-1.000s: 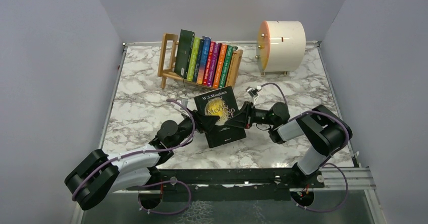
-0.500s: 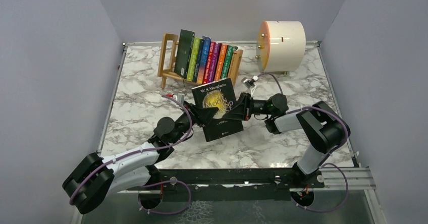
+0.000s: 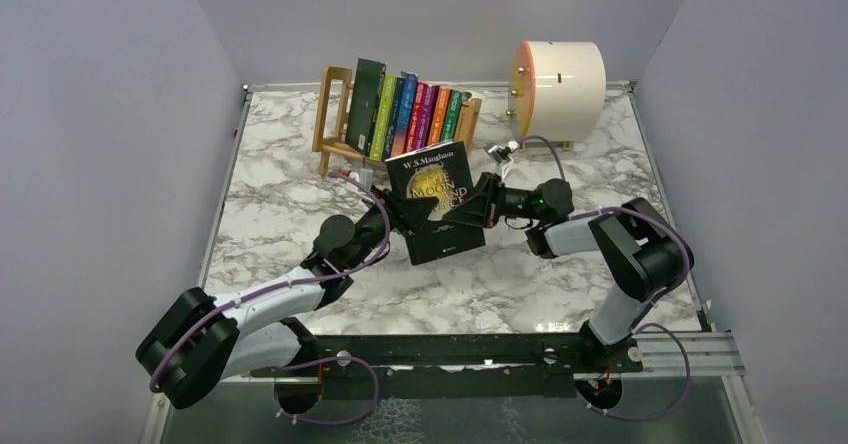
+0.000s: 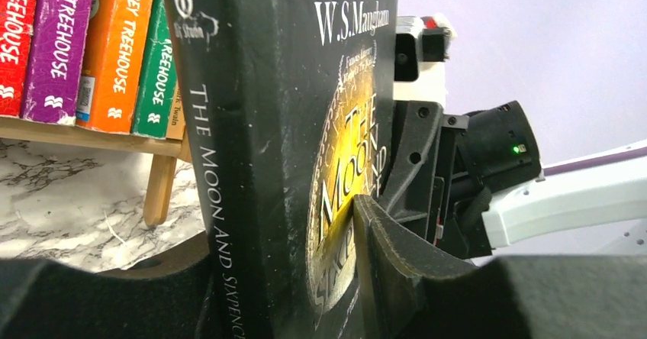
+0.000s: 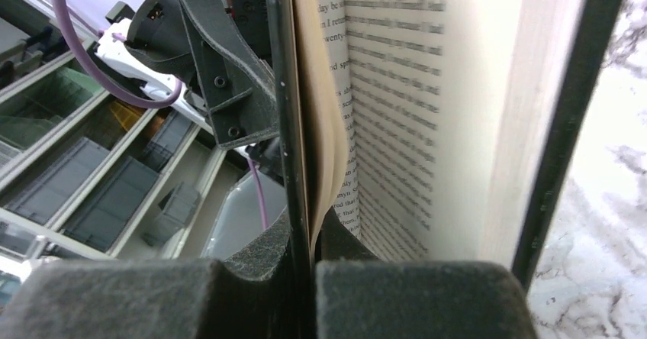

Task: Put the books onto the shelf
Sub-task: Pick up the book from the center of the board.

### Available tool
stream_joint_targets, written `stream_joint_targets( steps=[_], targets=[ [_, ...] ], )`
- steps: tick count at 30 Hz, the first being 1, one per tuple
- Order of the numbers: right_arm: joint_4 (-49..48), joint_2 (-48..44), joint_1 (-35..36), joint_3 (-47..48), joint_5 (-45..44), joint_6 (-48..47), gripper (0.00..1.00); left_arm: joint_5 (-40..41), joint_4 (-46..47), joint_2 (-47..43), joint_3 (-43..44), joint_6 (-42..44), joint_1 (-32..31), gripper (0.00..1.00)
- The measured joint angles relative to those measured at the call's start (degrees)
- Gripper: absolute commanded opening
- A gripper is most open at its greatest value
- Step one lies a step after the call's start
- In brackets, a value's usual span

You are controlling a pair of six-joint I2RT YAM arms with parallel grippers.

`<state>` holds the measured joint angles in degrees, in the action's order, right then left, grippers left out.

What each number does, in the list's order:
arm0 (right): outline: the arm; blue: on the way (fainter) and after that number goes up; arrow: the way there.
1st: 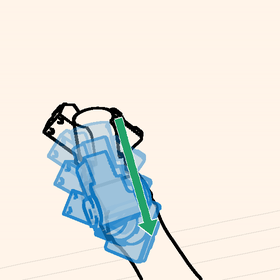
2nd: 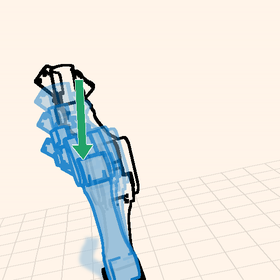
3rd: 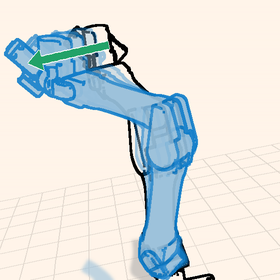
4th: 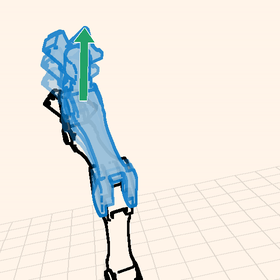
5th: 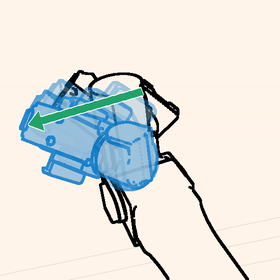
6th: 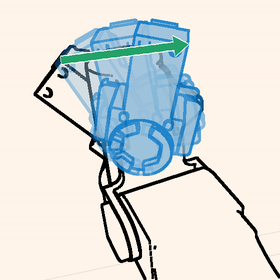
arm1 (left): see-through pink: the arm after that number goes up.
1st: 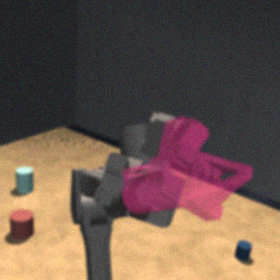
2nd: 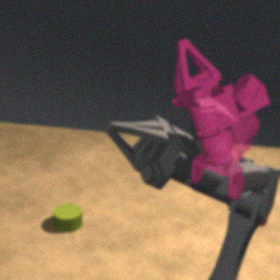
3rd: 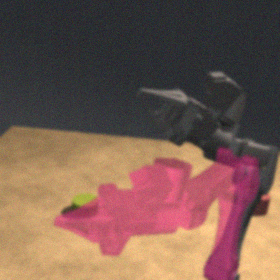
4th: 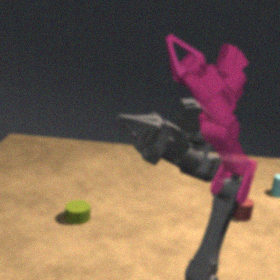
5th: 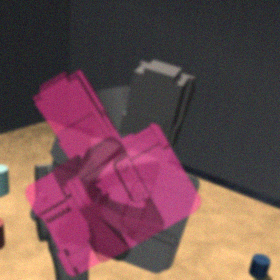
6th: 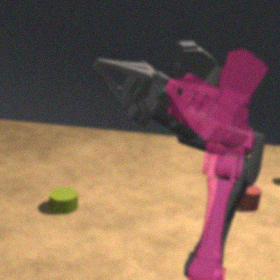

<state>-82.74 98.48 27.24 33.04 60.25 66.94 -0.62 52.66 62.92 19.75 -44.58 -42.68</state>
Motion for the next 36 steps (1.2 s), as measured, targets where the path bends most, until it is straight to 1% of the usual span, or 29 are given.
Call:
stream_joint_targets(
  steps=[4, 7, 12, 19, 20, 24, 29, 32, 36],
  targets=[
    [1.44, -1.99, -0.02, -1.11, -3.1, -4.55, 0.01, -0.07, -0.24, 1.68, 1.51, 0.39, 0.37, 0.4],
    [6.23, -7.3, 0.0, -2.93, -5.97, -9.29, 0.01, -1.01, 0.66, 3.61, 3.72, 0.33, 0.46, 0.4],
    [11.3, -14.58, 0.09, -4.37, -9.57, -13.62, 0.01, -3.8, 5.75, 6.6, 6.45, -0.11, 0.46, 0.34],
    [11.72, -18.01, -0.26, -7.91, -14.75, -15.28, 0.01, -10.1, 12.24, 13.73, 9.55, -0.52, 2.1, 0.01],
    [11.78, -18.51, -0.5, -8.37, -15.45, -15.47, 0.01, -11.17, 12.96, 14.78, 10.14, -0.76, 2.38, 0.0],
    [12.48, -20.55, -1.33, -9.11, -17.81, -16.55, 0.01, -16.28, 19.39, 21.03, 13.53, -3.45, 4.26, 0.0],
    [14.16, -23.08, -1.4, -9.11, -19.98, -18.71, 0.03, -21.46, 31.63, 28.79, 16.59, -11.28, 6.95, 0.0],
    [16.35, -24.26, -1.33, -9.11, -20.26, -19.69, 0.04, -23.17, 34.05, 30.97, 17.25, -15.32, 7.78, 0.0],
    [18.43, -25.75, -0.59, -9.11, -21.24, -20.65, 0.05, -25.11, 34.42, 31.1, 17.57, -17.31, 8.48, 0.0]
  ],
)
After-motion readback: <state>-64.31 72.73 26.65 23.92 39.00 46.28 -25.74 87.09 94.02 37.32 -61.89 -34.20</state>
